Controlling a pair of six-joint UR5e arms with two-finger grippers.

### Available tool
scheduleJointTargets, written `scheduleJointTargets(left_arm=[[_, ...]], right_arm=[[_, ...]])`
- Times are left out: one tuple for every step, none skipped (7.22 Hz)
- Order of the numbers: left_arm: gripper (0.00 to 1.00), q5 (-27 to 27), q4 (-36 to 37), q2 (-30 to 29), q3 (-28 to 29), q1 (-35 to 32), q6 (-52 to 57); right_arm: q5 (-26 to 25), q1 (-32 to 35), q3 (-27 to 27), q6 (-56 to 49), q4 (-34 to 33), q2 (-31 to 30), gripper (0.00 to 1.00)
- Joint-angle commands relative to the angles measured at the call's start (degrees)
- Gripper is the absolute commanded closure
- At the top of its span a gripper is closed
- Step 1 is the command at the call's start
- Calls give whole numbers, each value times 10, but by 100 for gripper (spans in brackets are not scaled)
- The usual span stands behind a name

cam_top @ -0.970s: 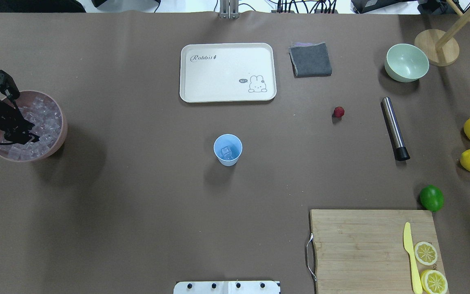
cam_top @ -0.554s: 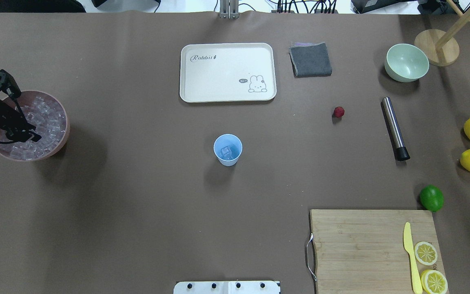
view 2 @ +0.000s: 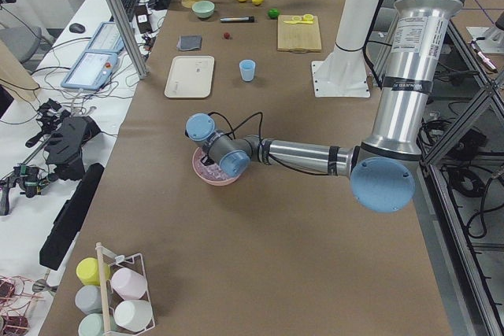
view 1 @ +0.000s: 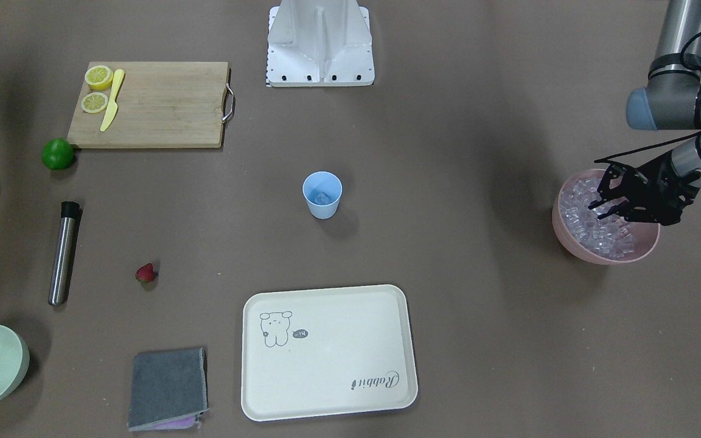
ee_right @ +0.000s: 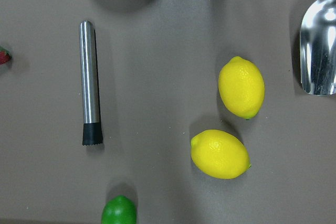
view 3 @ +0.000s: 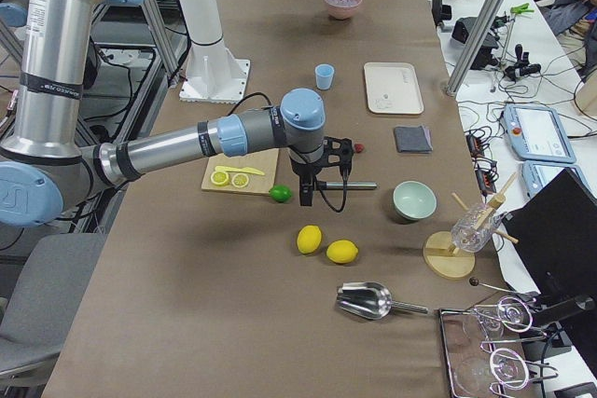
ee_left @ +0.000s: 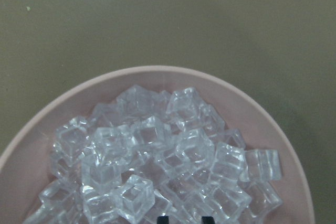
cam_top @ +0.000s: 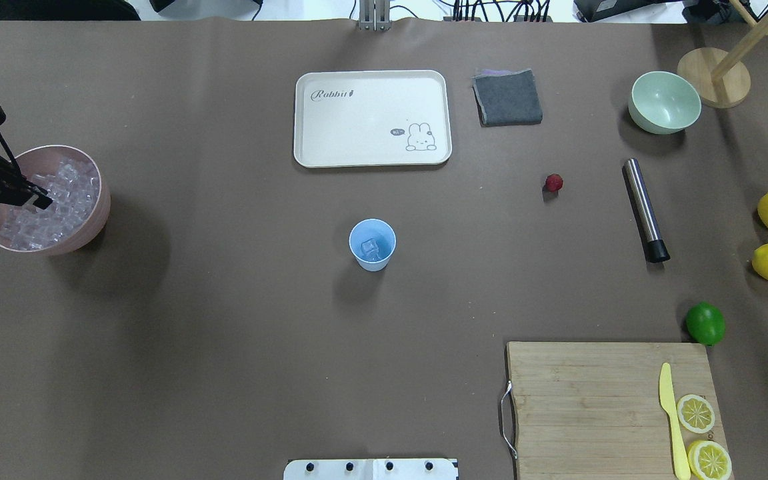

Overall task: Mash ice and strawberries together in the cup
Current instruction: 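Lower the left gripper into the ice and grasp a cube, then carry the ice cube with the left gripper over the light-blue cup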

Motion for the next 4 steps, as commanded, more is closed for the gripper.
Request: scheduleJointTargets(left_arm=[[100, -26, 13, -29, 0, -22, -6], [100, -32, 40, -68, -2, -23, -24], [100, -36, 42, -99, -3, -22, -68], [100, -35, 38, -129, -5, -11, -137]], right_arm=[[1, 0, 0, -1, 0, 0, 0], [4, 0, 0, 0, 0, 0, 0], [4, 0, 0, -1, 0, -1, 0], [4, 0, 0, -1, 0, -1, 0]])
